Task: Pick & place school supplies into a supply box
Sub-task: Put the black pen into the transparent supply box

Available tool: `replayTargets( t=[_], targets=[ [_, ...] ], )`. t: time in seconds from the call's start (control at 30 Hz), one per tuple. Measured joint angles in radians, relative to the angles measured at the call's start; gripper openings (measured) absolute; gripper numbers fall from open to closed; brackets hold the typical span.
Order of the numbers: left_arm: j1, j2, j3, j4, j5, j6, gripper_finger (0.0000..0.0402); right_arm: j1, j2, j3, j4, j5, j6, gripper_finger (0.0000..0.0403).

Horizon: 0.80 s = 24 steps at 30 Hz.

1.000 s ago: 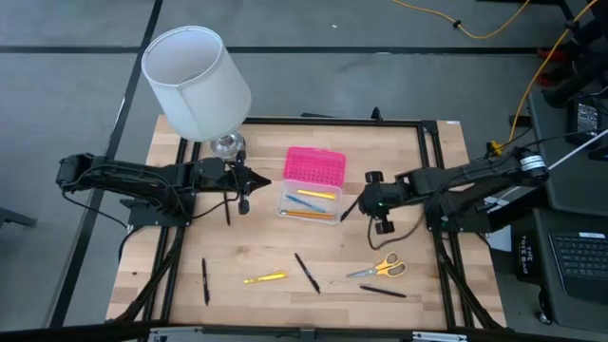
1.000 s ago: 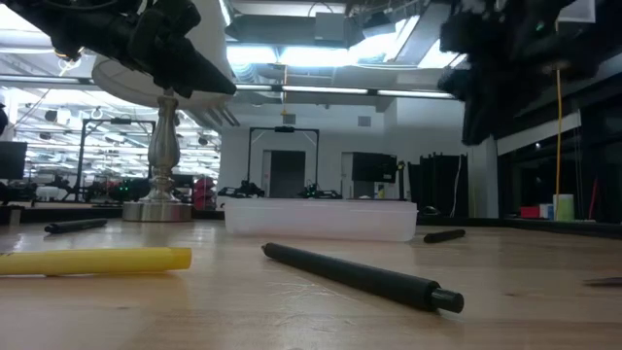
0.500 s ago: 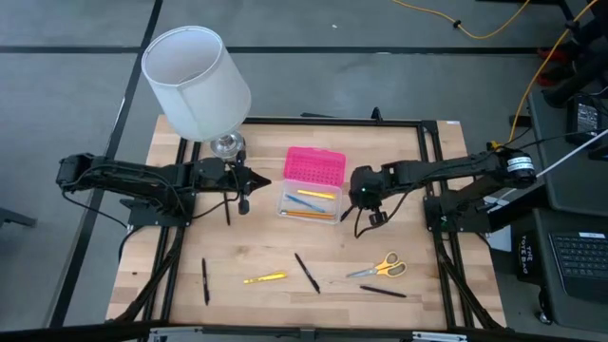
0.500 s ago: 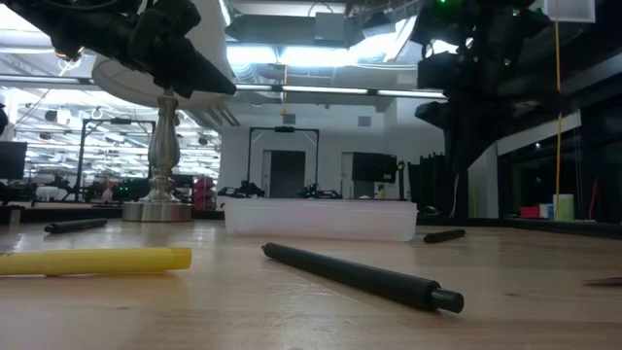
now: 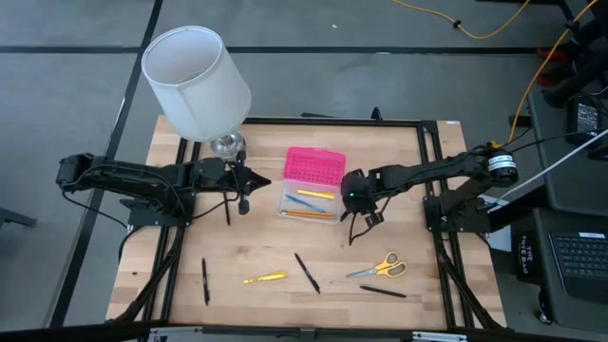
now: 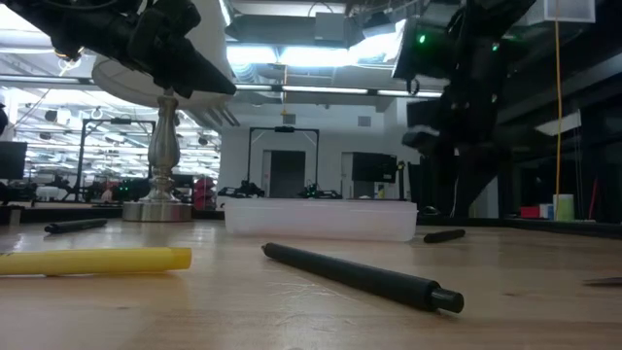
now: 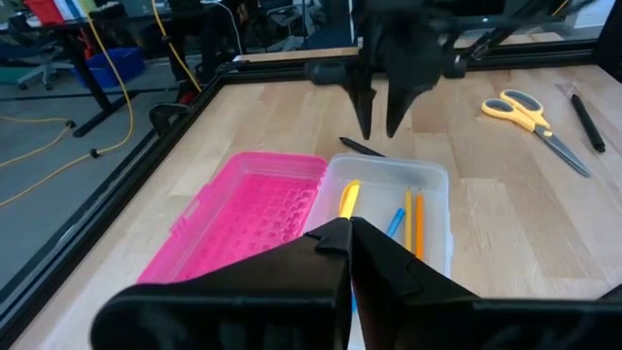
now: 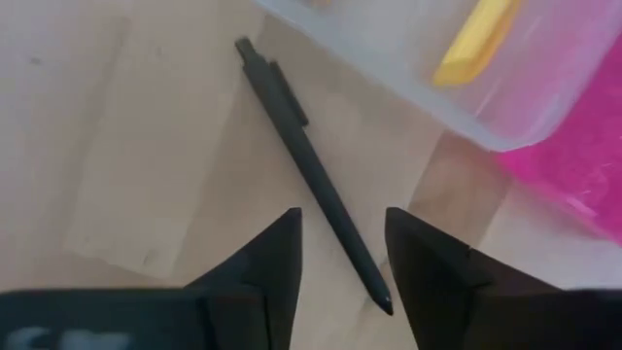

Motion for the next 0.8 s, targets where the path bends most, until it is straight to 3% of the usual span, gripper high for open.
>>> replayTargets(
  t=[0.33, 0.63, 0.8],
  targets=[
    [0.000, 0.000, 0.000, 0.000, 0.000, 0.000, 0.0004, -0.029, 0.137, 0.005, 0.028, -0.005, -0.019, 0.0157],
    [0.000, 0.000, 0.000, 0.000, 0.000, 0.000, 0.0004, -0.053, 0.151, 0.003, 0.044, -0.070, -0.041, 0.0155],
    [0.000, 0.000, 0.000, 0.000, 0.000, 0.000, 0.0006, -0.059, 0.153, 0.003, 0.038, -0.104, -0.039, 0.0128]
  ],
)
